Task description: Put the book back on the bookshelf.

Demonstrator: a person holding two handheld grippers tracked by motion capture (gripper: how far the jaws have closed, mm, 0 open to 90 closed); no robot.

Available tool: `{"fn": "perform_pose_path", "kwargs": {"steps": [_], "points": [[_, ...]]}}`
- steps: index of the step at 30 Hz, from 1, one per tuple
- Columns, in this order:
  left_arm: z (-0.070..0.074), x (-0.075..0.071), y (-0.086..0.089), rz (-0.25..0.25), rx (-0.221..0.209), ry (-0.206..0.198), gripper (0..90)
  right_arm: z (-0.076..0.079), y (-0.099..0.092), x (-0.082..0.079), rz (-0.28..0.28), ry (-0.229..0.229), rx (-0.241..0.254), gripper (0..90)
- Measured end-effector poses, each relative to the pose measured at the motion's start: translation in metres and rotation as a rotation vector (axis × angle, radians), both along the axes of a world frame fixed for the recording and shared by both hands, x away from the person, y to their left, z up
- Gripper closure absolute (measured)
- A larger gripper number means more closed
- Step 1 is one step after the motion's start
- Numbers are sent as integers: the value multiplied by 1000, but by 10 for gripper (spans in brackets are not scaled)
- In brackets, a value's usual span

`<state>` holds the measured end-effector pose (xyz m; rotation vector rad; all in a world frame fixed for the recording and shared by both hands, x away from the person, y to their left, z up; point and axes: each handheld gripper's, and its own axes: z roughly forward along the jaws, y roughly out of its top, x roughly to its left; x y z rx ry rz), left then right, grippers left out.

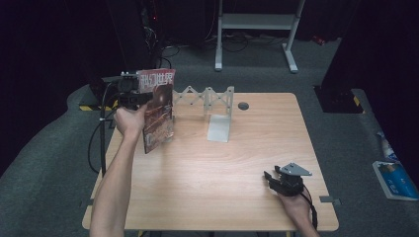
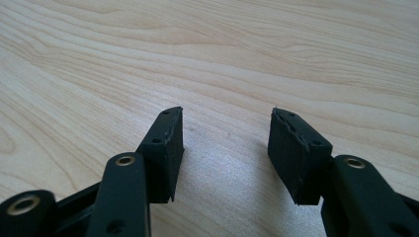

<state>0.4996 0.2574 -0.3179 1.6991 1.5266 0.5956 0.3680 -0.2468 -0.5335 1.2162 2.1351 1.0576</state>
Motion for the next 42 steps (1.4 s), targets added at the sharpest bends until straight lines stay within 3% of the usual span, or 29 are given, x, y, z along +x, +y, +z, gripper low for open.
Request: {"fn": "perform_pose_path", "kwargs": {"steps": [14,18,22,29,33,42], "points": [[-20,-12,-6,24,-6,-122,837,0,0,0,3,1,2,472],[-27,-16,-8,32,12,-158,837,0,0,0,3,0,3,472],[-33,-18,-9,26,-3,-175,836,0,0,0,3,1,3,472],[-33,-19,-7,26,-8,-143,828,0,0,0,4,0,2,472],[-30,-17,-5,16,1,-88,825,0,0,0,4,0,2,472],[-24,-12,-6,1,6,-14,820,0,0,0,5,0,2,473]]}}
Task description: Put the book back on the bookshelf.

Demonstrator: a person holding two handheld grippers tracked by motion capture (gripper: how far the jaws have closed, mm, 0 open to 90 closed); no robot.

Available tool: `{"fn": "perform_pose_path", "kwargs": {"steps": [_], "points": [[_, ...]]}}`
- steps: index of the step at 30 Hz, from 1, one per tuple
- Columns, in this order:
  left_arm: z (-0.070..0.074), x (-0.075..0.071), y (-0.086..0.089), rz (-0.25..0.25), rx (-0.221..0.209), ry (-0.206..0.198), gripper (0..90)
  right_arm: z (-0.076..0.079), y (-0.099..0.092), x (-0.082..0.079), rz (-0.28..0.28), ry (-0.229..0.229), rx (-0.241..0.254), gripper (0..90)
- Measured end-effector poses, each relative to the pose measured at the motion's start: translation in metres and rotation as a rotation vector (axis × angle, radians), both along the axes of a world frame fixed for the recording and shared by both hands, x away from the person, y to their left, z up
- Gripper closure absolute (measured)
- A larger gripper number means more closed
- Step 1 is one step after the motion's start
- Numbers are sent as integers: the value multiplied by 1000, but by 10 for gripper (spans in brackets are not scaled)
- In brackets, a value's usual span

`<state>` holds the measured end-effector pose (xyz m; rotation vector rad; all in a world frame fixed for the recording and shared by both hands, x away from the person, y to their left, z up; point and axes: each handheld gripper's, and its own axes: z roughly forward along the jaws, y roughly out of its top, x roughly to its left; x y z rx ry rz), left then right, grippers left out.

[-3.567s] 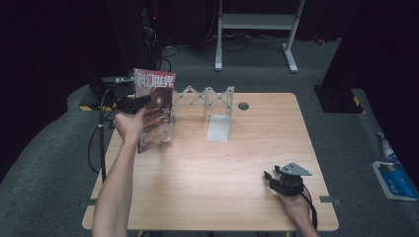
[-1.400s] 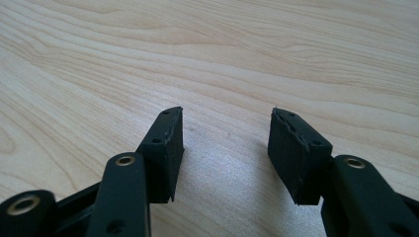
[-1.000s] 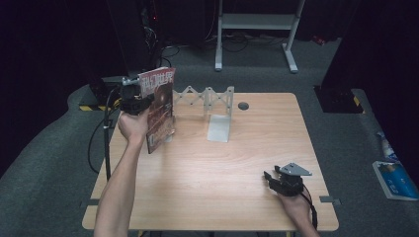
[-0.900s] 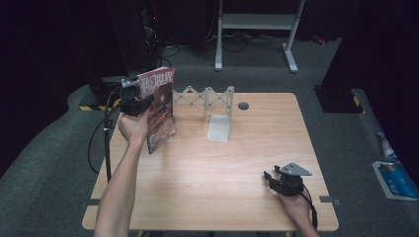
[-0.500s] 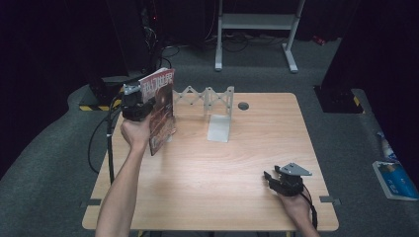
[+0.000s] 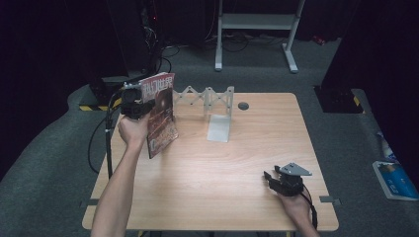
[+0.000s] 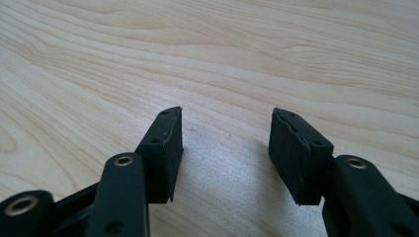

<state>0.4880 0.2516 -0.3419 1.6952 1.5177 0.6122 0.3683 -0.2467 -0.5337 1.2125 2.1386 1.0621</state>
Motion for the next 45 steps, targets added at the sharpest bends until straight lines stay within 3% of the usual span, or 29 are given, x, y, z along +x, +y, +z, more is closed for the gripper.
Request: {"fn": "perform_pose_path", "kwargs": {"steps": [3,9,12,18,22,26,30,38,41,45], "points": [[3,2,1,-5,16,25,820,0,0,0,1,-1,-1,473],[6,7,1,2,3,66,812,0,0,1,6,1,0,473],[9,10,1,-7,23,90,811,0,-1,1,7,0,0,473],[17,14,4,-14,4,149,802,0,-1,1,8,1,-1,473],[25,16,4,-18,40,177,805,0,-1,1,11,0,-3,474],[28,18,3,-23,48,209,824,0,-1,1,10,0,0,474],[28,15,1,-27,56,180,835,0,-1,1,12,-1,-3,474],[27,5,5,-8,0,86,839,0,-1,1,12,0,-3,474],[28,2,6,-5,-3,60,839,0,-1,1,13,-1,-3,474],[24,-3,4,-17,27,-34,839,0,-1,1,10,0,-3,473]]}}
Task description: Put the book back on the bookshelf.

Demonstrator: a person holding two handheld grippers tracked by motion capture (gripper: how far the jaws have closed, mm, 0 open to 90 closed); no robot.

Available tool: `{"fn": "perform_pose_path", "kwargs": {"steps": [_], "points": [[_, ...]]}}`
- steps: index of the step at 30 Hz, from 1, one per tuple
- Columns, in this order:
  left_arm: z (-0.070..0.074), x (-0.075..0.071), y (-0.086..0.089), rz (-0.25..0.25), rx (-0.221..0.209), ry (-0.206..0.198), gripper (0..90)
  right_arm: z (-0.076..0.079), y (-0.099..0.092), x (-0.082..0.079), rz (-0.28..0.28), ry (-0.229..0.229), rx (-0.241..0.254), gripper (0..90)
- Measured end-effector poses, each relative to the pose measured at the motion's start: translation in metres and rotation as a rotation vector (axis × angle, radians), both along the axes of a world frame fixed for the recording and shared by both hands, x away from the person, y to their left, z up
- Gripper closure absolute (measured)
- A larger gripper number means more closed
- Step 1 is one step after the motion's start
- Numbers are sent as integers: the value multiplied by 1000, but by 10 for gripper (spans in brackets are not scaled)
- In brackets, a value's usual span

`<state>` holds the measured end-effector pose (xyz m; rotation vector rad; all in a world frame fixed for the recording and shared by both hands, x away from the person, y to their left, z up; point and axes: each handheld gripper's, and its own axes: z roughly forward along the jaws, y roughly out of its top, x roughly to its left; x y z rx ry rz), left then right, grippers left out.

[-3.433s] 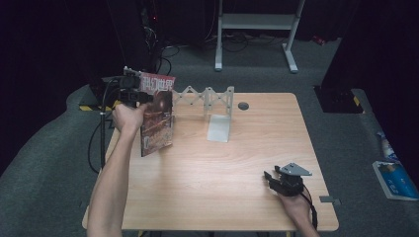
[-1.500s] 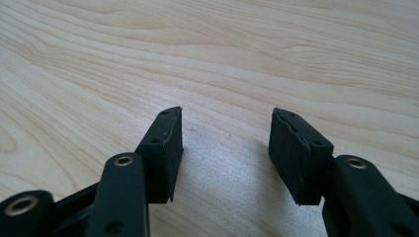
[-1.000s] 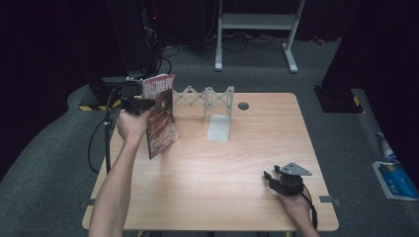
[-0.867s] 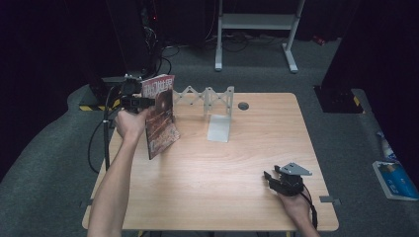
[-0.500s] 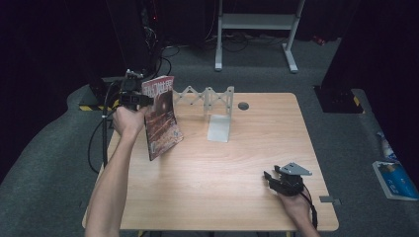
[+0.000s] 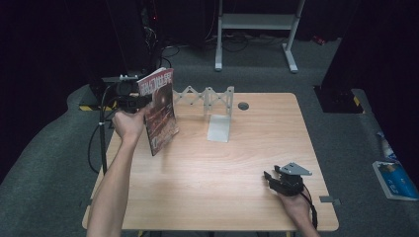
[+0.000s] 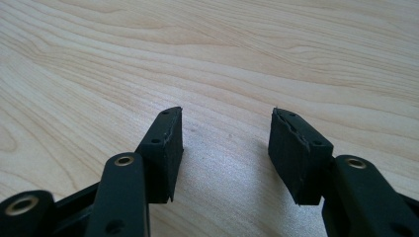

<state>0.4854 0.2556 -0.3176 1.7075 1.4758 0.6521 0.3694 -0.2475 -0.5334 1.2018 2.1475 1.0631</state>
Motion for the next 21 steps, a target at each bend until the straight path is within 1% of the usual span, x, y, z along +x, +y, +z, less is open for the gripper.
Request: {"fn": "perform_pose_path", "kwargs": {"steps": [1,2,3,6,7,8,9,10,12,16,18,19,21], "points": [[0,0,0,0,0,0,838,0,0,0,-1,0,1,472],[-2,-2,-3,3,11,-48,838,0,0,0,-2,-1,-1,472],[-2,-3,-4,4,17,-62,839,0,0,0,-5,0,1,472],[-4,-3,-5,4,17,-81,838,0,0,0,-6,0,0,472],[-5,-2,-6,8,15,-94,838,0,0,0,-6,0,1,471],[-5,-2,-6,8,15,-94,839,0,0,0,-6,0,1,471],[-9,-2,-7,22,10,-114,838,0,0,0,-6,0,0,471],[-10,-1,-7,24,3,-118,838,0,0,0,-7,2,1,471],[-13,0,-7,22,11,-133,838,0,0,0,-9,0,0,471],[-18,-2,-9,1,18,-152,837,0,0,0,-9,-1,-1,472],[-21,-3,-10,0,30,-155,836,0,0,0,-9,-1,-1,471],[-22,-3,-10,4,44,-161,836,0,0,0,-10,0,0,472],[-24,-4,-10,3,59,-160,833,0,0,0,-10,1,0,471]]}}
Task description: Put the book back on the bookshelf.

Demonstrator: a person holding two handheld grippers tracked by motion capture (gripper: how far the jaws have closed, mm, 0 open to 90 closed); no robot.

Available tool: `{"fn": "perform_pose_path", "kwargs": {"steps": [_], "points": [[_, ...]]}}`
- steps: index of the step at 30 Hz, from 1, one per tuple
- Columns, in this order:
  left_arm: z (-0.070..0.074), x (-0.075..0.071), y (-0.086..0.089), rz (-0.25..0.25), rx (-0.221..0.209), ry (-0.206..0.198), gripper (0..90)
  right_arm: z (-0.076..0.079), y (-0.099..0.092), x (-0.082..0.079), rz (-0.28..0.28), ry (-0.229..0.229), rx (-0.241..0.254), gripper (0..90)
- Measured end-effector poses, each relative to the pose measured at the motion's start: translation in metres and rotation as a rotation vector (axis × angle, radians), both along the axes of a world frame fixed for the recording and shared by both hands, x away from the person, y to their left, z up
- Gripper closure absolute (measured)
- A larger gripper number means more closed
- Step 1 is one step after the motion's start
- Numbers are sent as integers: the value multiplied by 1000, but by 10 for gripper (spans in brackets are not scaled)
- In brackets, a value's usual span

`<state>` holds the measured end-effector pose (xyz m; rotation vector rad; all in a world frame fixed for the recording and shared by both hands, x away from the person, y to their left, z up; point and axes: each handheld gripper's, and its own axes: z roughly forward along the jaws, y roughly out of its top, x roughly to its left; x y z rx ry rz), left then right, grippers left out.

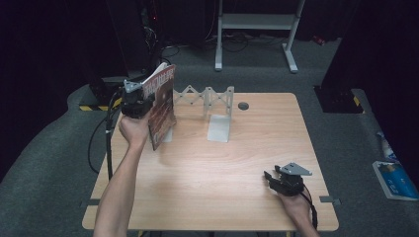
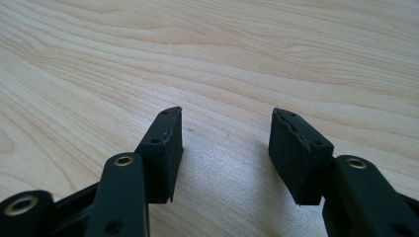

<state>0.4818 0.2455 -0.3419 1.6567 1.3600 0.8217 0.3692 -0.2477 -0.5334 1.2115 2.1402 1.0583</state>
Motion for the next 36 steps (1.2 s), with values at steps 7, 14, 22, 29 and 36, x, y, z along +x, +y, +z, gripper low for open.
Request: {"fn": "perform_pose_path", "kwargs": {"steps": [7,14,22,29,36], "points": [[-1,-1,-1,-18,50,15,827,0,0,0,-4,1,0,472],[-2,-1,0,-14,77,50,818,0,0,0,-4,1,-1,471],[4,-2,3,-18,94,108,808,0,0,-1,-7,3,0,470],[23,-3,7,-23,46,132,788,0,0,0,-3,0,-2,470],[33,2,6,-23,63,222,804,0,0,0,-2,-1,-2,470]]}}
